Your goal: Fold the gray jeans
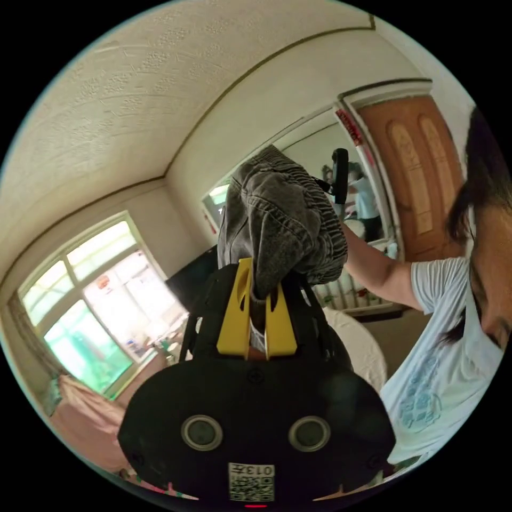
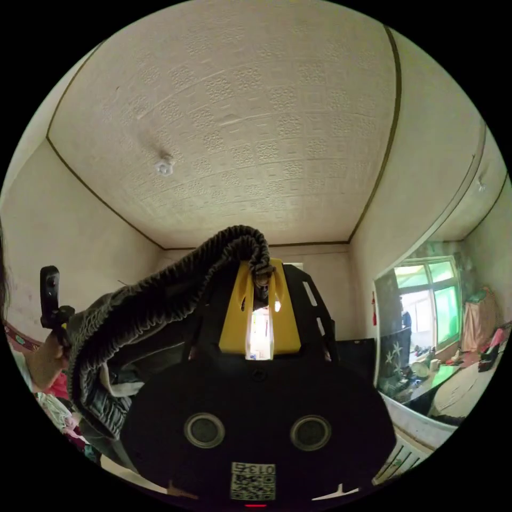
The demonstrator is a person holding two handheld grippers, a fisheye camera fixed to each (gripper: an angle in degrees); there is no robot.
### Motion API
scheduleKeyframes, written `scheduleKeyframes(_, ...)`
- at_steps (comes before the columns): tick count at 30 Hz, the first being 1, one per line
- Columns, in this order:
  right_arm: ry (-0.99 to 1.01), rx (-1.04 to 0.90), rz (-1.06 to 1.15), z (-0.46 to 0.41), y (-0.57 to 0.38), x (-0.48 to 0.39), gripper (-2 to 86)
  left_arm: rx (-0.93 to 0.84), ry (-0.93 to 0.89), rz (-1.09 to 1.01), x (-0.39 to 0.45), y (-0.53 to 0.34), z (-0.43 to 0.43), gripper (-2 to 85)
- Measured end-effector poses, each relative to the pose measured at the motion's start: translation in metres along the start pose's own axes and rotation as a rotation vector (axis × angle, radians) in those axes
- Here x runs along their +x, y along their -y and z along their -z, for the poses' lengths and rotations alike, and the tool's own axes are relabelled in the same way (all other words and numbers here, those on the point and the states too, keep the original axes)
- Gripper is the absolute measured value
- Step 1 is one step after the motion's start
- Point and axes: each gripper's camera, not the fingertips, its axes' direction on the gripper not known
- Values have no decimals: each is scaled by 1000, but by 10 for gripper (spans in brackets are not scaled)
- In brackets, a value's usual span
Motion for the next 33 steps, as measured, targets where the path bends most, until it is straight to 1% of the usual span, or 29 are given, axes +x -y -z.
scheduleKeyframes(3,-136,-49,40,6,24,43,40,118,-175,85,-23,9,-53,-3)
scheduleKeyframes(5,-242,-51,124,3,41,65,39,202,-270,160,-41,11,-80,-3)
scheduleKeyframes(7,-248,-60,134,-4,53,82,39,308,-350,238,-66,6,-107,-3)
scheduleKeyframes(10,-185,-176,158,-39,56,104,40,377,-280,304,-88,-27,-130,-3)
scheduleKeyframes(12,-127,-253,183,-69,39,110,41,375,-247,384,-102,-64,-148,-3)
scheduleKeyframes(14,-11,-349,189,-116,-6,115,42,353,-235,494,-115,-114,-169,-3)
scheduleKeyframes(15,29,-368,187,-128,-21,115,43,335,-226,572,-122,-153,-182,-3)
scheduleKeyframes(16,107,-410,175,-152,-54,114,44,319,-194,641,-125,-194,-193,-4)
scheduleKeyframes(17,197,-457,168,-176,-93,110,45,306,-171,670,-125,-215,-198,-4)
scheduleKeyframes(18,240,-482,160,-188,-113,107,45,274,-122,734,-124,-259,-205,-4)
scheduleKeyframes(19,325,-533,129,-211,-157,99,46,241,-82,824,-123,-304,-211,-4)
scheduleKeyframes(20,429,-580,93,-232,-203,86,47,220,-70,866,-123,-328,-212,-4)
scheduleKeyframes(21,477,-604,72,-242,-225,79,48,173,-38,928,-123,-374,-214,-4)
scheduleKeyframes(22,558,-652,27,-259,-271,62,49,128,22,1006,-121,-422,-211,-4)
scheduleKeyframes(23,648,-699,-4,-272,-317,40,50,108,54,1053,-117,-446,-208,-5)
scheduleKeyframes(24,691,-722,-17,-278,-339,28,50,53,98,1130,-111,-492,-204,-5)
scheduleKeyframes(25,761,-774,-40,-286,-385,2,52,-20,139,1186,-106,-537,-198,-4)
scheduleKeyframes(26,815,-837,-51,-291,-429,-27,53,-61,179,1203,-102,-558,-194,-4)
scheduleKeyframes(27,837,-870,-55,-293,-450,-41,54,-146,271,1260,-93,-600,-185,-3)
scheduleKeyframes(28,868,-952,-85,-295,-492,-70,56,-184,316,1422,-85,-644,-174,-2)
scheduleKeyframes(29,900,-1038,-107,-295,-531,-99,58,-184,322,1503,-81,-665,-169,-1)
scheduleKeyframes(30,904,-1075,-113,-293,-547,-112,60,-181,325,1614,-71,-701,-159,3)
scheduleKeyframes(31,908,-1140,-102,-290,-575,-137,62,-223,322,1679,-62,-729,-150,7)
scheduleKeyframes(33,928,-1202,-105,-284,-602,-166,67,-309,333,1687,-51,-750,-139,20)
